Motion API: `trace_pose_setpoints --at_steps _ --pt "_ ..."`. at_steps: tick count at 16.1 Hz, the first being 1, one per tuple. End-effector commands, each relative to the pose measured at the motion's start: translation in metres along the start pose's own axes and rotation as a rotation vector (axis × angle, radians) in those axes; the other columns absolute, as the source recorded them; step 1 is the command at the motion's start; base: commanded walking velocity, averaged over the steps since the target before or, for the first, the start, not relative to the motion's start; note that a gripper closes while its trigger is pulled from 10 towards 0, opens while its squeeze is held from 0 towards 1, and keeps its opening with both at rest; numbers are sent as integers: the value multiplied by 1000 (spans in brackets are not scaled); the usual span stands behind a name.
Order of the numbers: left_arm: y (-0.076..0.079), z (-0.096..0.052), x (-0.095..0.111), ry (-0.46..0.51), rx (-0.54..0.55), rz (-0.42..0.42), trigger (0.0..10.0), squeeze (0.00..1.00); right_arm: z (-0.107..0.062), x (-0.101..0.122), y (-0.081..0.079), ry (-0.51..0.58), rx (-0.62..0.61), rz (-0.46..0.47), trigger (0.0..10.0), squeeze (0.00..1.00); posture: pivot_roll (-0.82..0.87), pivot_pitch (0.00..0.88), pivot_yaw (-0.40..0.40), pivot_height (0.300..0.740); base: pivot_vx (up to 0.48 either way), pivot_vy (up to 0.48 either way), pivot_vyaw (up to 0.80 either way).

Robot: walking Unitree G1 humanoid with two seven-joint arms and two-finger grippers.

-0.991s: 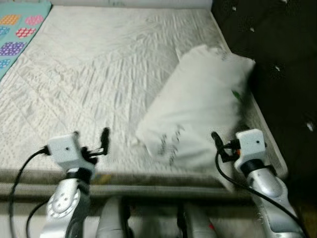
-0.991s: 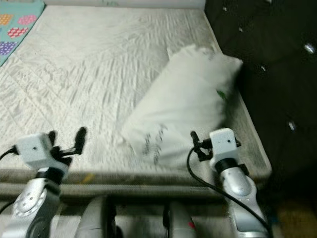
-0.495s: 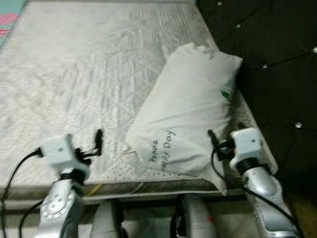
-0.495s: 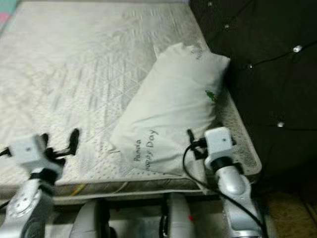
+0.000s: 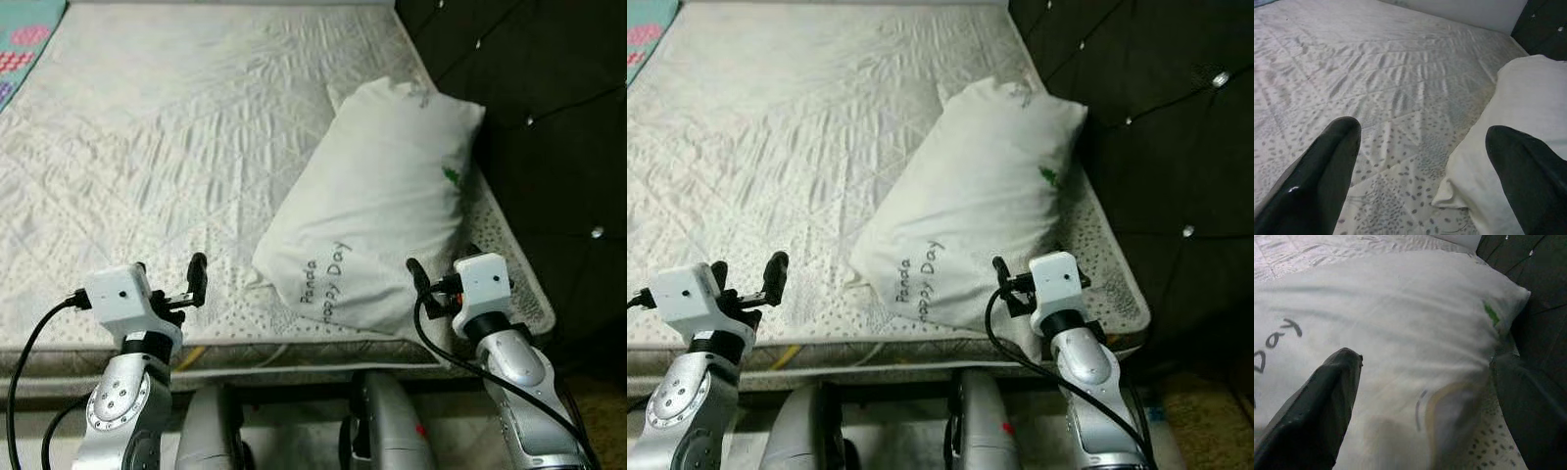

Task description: Clean up the room

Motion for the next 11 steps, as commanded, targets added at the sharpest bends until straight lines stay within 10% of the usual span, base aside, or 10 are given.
trace_pose_setpoints --at_steps 1,11 --pt "-2 -1 -3 -12 16 9 10000 0 -1 -1 -1 1 12 -3 10000 0 -37 163 -26 566 0 0 0" --pt "2 0 -4 -24 -2 -12 10000 0 1 -7 -13 -64 106 63 10000 0 -42 180 -27 566 0 0 0"
Point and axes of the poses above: a point about 5 cm out from each wrist's last joint towards the gripper, its own z axis pointing out of the wrist towards the gripper, its own x axis along the axis of the wrist's last joint, y = z × x, the point moved 2 cm from there along z, pointing out of the wrist towards the gripper, and after that the axes turned 6 degrees about -z, right-handed, at the moved point
